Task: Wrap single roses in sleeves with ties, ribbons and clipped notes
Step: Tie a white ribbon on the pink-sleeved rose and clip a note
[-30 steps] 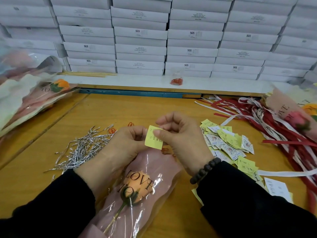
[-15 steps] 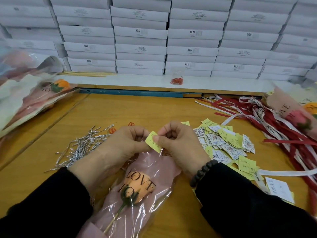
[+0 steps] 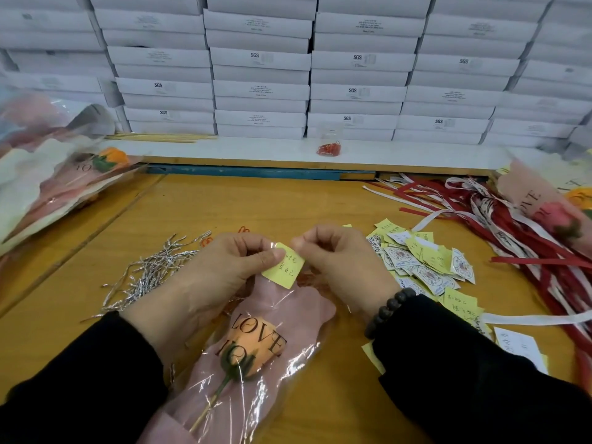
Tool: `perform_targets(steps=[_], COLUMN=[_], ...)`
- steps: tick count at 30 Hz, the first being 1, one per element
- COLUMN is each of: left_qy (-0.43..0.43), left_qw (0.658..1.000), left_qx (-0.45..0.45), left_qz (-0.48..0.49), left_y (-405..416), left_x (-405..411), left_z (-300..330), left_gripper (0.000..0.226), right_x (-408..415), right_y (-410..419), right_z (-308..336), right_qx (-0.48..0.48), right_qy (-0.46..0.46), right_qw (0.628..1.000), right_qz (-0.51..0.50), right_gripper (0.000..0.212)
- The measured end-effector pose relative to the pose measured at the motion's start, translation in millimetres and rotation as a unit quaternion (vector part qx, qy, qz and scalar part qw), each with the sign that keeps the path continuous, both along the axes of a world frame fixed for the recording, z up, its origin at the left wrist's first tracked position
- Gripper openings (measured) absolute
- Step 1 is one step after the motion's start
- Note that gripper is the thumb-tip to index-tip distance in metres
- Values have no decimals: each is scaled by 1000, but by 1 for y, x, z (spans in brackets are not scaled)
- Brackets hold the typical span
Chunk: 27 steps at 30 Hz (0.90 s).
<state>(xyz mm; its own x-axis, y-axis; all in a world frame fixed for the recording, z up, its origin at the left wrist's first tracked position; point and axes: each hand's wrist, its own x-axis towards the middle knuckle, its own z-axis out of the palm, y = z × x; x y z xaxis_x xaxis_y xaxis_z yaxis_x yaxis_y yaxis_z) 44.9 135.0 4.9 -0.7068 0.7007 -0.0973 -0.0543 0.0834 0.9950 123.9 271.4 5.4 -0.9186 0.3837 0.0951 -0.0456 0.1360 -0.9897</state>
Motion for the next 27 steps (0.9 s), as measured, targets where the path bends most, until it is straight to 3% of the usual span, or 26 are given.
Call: perform_targets(steps=[4, 10, 18, 23, 27], left_qy=[13, 37, 51, 68, 77], left_qw=[999, 997, 995, 994, 993], left_qx=[-24, -36, -41, -51, -54], left_qz=[38, 58, 71, 67, 68], left_y=[0, 0, 1, 2, 2], left_x=[-4, -7, -1, 1, 2], left_z=[-3, -7, -7, -5, -3], left_gripper=[17, 17, 20, 20, 20], right_x=[1, 7, 2, 2, 3], right_y=[27, 44, 36, 35, 35], right_z=[5, 3, -5, -3, -4], right_qx=[131, 331, 417, 420, 400], right_qy=[-27, -148, -159, -157, -140], right_qw=[989, 930, 892, 889, 903], right_qz=[-56, 51, 75, 90, 72], right_gripper=[12, 18, 19, 18, 31])
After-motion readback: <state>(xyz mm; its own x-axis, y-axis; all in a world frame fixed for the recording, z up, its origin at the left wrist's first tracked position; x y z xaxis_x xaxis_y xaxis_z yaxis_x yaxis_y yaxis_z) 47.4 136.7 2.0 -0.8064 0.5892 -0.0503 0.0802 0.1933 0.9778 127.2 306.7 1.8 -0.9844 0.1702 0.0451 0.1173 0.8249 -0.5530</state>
